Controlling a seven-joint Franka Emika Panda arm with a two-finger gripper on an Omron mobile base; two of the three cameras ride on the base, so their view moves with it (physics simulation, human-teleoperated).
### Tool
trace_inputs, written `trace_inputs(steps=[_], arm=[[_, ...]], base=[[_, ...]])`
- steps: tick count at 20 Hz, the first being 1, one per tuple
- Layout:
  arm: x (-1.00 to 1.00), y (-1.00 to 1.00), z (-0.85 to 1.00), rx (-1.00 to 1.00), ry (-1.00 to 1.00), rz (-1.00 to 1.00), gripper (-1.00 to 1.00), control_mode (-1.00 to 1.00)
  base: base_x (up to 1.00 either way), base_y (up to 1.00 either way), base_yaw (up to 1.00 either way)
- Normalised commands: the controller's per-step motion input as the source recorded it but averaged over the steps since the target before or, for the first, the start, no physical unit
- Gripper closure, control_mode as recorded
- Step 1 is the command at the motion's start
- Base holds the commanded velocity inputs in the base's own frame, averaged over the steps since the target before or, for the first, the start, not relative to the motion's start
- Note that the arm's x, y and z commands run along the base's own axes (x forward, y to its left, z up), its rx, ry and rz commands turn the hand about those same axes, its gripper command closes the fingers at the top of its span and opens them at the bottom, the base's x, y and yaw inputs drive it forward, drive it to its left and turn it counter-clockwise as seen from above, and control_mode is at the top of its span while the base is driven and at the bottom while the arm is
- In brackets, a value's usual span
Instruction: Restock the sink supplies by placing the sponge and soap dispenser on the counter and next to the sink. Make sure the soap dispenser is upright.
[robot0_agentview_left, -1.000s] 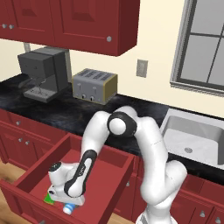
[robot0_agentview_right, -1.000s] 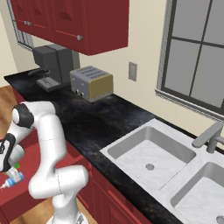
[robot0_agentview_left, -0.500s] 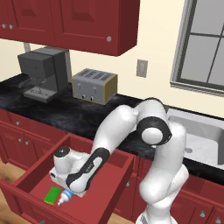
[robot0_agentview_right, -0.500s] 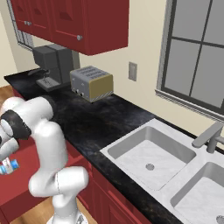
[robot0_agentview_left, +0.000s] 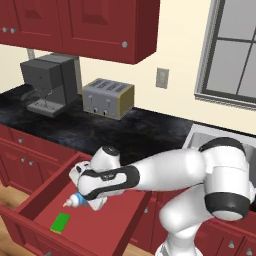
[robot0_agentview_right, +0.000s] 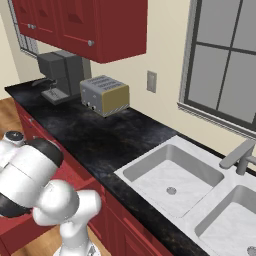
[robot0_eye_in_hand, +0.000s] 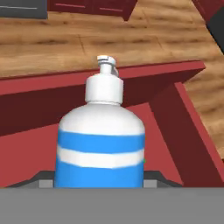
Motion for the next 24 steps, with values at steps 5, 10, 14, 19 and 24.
trace_inputs(steps=[5, 10, 14, 19, 24], arm=[[0.77, -0.82, 1.0, 0.46, 0.21, -0.11, 1.0, -1.0], [1.0, -0.82, 1.0, 0.44, 0.27, -0.06, 1.0, -1.0], [1.0, -0.87, 0.99, 0.34, 0.46, -0.14, 1.0, -1.0], [0.98, -0.93, 0.21, 0.15, 0.38, -0.06, 1.0, -1.0], [0.76, -0.71, -0.01, 0.06, 0.16, 0.0, 1.0, -1.0]], base=[[0.0, 0.0, 0.0], [0.0, 0.0, 0.0], [0.0, 0.0, 0.0], [0.0, 0.0, 0.0], [0.0, 0.0, 0.0]])
